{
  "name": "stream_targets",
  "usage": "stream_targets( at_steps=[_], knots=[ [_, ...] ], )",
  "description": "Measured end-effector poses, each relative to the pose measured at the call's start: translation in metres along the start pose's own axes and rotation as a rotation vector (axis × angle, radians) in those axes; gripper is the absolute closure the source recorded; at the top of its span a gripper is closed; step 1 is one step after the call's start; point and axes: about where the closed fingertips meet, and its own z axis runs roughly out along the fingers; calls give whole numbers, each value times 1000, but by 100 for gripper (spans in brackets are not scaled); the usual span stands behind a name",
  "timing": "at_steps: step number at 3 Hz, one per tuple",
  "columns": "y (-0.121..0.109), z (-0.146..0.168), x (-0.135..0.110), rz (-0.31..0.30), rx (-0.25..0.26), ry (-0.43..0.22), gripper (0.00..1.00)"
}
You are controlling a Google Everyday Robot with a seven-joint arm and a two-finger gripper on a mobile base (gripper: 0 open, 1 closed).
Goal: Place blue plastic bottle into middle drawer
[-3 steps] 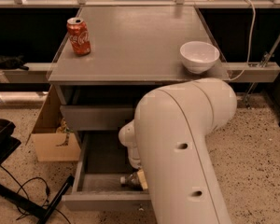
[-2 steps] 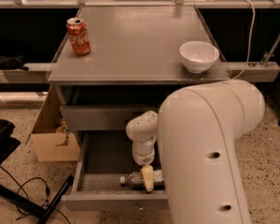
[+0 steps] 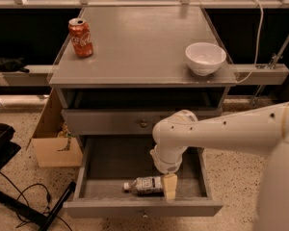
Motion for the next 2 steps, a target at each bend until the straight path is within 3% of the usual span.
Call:
stream_targets(
  at_steps=[1,2],
  knots=[
    [16,-87,27,32,101,18,0],
    [13,-183,71,102,233,56,0]
  ],
)
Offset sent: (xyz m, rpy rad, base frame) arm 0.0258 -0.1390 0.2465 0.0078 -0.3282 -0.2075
